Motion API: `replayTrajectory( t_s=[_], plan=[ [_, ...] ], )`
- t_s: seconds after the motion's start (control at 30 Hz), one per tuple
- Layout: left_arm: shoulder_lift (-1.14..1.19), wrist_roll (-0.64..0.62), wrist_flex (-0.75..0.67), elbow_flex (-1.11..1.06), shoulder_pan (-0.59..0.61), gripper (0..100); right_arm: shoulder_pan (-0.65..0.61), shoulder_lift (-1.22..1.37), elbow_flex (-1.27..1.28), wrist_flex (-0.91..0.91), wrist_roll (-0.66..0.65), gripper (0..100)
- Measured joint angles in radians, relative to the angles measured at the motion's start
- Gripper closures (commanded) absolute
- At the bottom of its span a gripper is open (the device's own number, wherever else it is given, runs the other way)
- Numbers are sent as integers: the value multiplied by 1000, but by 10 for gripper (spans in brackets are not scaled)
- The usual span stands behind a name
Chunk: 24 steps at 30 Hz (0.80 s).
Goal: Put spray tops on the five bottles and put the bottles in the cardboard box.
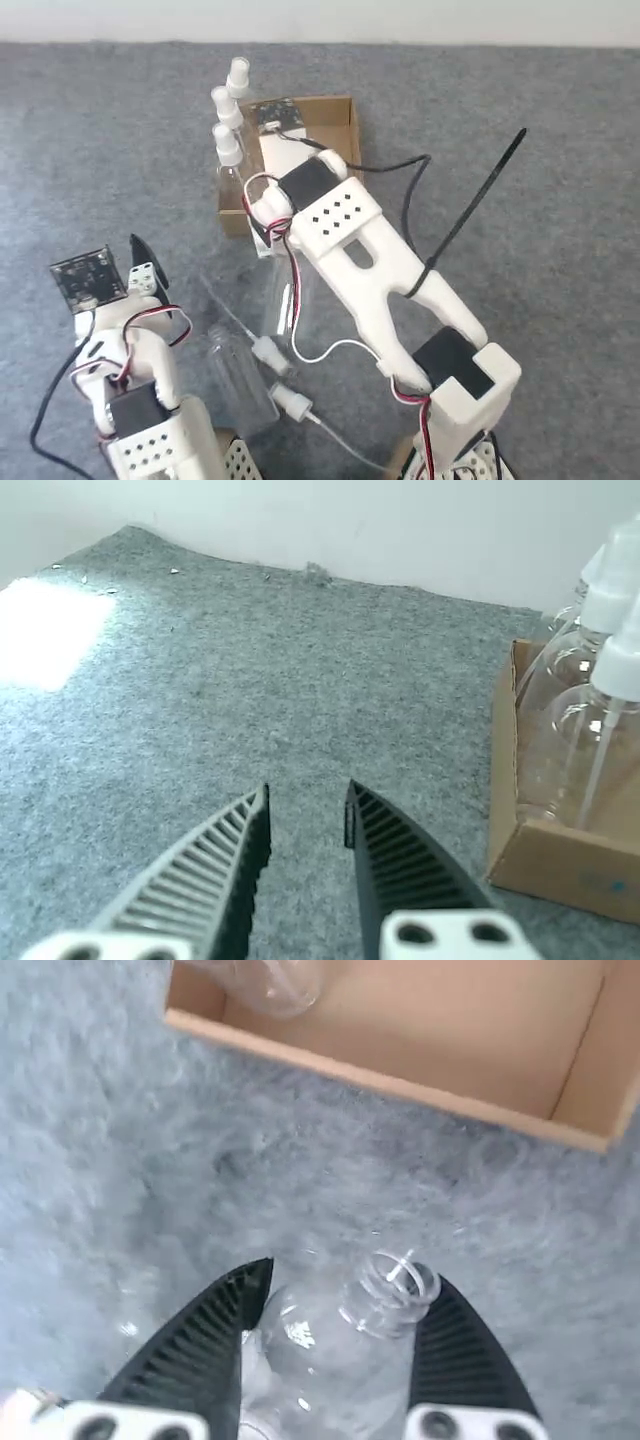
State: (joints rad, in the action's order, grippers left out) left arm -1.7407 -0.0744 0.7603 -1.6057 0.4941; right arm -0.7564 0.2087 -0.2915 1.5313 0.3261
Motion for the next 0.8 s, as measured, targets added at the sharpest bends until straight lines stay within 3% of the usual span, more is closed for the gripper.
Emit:
replayTrajectory(
  t_s=[0.8],
  plan=[
    [0,0,0,0,0,880,2,0,91,110,-713,887]
  ],
)
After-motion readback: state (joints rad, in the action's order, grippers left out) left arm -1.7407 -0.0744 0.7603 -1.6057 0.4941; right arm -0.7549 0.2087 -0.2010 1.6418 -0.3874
